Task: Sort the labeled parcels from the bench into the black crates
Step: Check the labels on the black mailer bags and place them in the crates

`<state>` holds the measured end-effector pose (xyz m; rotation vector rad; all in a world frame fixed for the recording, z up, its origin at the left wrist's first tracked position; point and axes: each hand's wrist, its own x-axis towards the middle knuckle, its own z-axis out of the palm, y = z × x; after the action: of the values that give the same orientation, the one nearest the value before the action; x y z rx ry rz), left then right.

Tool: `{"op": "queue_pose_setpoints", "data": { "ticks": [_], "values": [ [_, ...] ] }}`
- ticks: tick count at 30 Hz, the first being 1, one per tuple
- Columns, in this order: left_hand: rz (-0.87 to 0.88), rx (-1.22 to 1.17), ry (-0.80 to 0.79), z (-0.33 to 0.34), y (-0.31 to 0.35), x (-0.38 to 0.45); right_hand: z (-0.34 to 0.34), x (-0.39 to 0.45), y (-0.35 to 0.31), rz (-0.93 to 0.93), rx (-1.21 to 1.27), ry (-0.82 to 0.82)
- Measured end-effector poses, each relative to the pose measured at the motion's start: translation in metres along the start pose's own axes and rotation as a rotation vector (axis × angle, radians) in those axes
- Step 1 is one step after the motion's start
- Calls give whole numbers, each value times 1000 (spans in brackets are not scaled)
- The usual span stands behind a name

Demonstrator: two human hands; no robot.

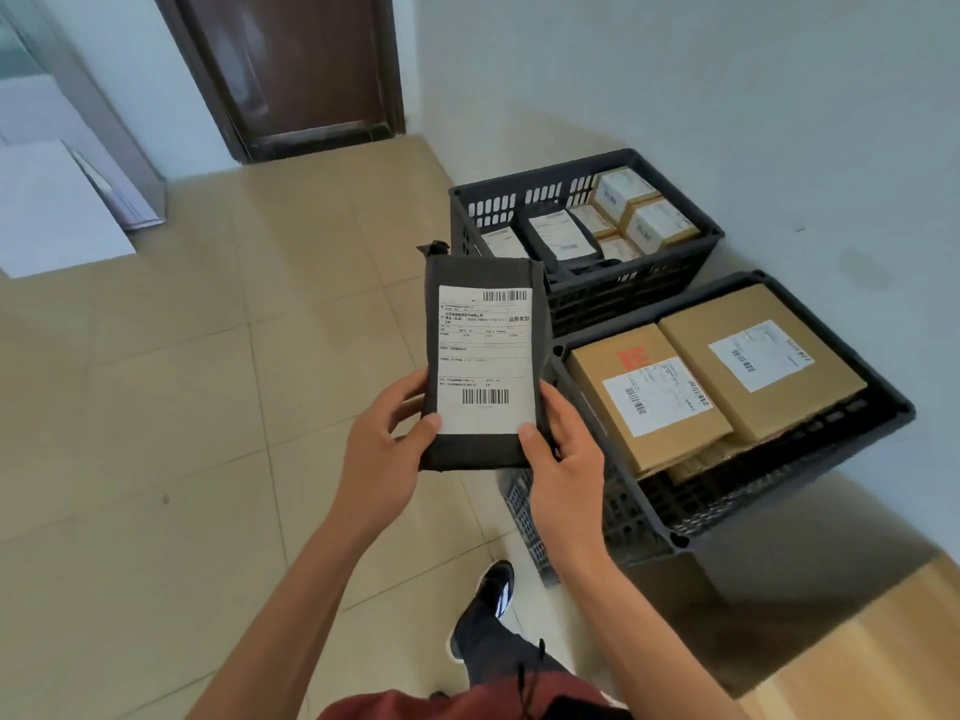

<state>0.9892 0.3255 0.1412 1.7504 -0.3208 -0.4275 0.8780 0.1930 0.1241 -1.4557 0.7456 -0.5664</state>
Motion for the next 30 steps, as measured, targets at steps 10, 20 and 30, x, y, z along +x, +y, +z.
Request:
{"op": "queue_pose_setpoints", "data": {
  "ticks": [10, 20, 30],
  "values": [
    [11, -2, -68, 18, 20, 135, 31, 130, -13, 28, -3, 28],
    [-60, 31, -246, 15, 5, 267, 73, 231, -13, 76, -62, 143],
    [-13, 76, -472, 3, 14, 401, 133, 306, -22, 95, 24, 361]
  ]
}}
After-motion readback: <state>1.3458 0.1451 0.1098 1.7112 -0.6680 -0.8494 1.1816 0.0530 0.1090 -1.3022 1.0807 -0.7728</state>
